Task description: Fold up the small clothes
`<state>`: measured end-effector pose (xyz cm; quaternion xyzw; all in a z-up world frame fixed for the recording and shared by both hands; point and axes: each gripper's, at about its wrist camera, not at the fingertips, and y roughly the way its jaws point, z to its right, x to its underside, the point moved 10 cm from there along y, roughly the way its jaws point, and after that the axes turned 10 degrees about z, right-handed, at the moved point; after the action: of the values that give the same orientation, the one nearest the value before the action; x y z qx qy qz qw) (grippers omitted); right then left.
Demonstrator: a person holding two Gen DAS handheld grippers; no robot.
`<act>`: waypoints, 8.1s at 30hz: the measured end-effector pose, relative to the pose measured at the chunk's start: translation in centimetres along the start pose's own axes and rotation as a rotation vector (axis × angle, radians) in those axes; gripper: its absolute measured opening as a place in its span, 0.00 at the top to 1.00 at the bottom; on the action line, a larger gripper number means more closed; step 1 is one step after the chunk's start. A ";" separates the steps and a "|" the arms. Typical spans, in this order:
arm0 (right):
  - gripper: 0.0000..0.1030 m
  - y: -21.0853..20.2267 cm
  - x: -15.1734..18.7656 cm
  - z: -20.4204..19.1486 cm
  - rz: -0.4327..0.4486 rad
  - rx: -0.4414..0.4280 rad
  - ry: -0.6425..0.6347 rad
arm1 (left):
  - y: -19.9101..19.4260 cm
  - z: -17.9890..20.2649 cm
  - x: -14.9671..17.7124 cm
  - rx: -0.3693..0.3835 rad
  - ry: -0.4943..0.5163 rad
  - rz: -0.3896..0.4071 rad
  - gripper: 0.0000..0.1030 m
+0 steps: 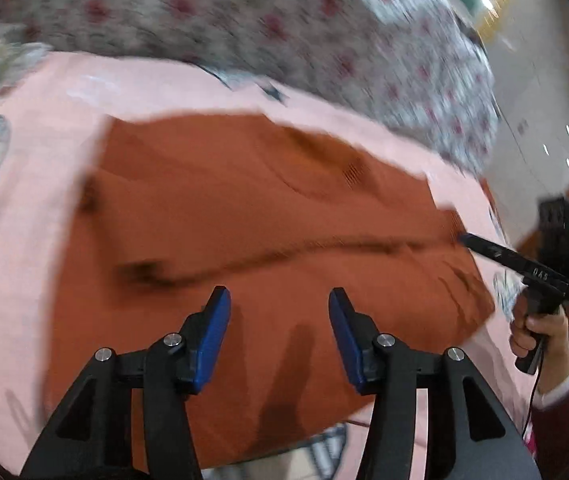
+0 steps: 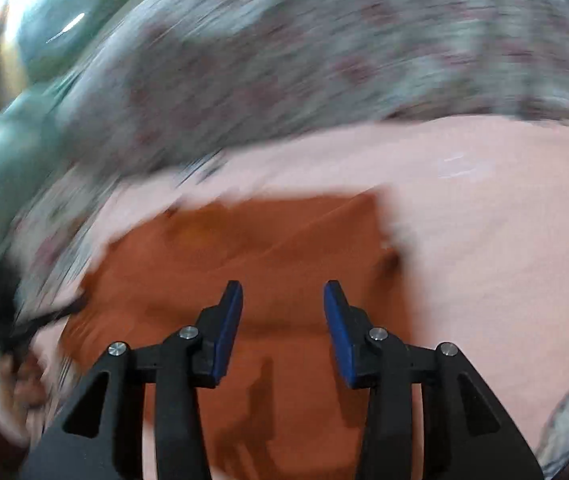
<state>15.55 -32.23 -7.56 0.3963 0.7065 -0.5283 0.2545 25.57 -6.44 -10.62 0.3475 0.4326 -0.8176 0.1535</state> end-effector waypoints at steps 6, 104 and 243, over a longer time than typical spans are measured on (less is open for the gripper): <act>0.58 5.8 4.3 -2.0 -0.221 -0.006 -0.151 | 4.3 -0.2 -0.1 -0.082 0.119 -0.085 0.56; 0.82 14.1 -2.7 -6.6 -0.252 -0.232 0.158 | 3.8 14.9 3.7 -0.076 0.332 0.114 0.91; 0.90 8.1 5.2 -9.5 -0.112 -0.105 0.193 | -1.9 -12.9 -0.4 -0.213 -0.232 0.005 0.71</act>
<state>19.95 -20.65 -13.07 0.3915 0.7754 -0.4632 0.1759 30.42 5.19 -14.13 0.2336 0.4954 -0.8014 0.2403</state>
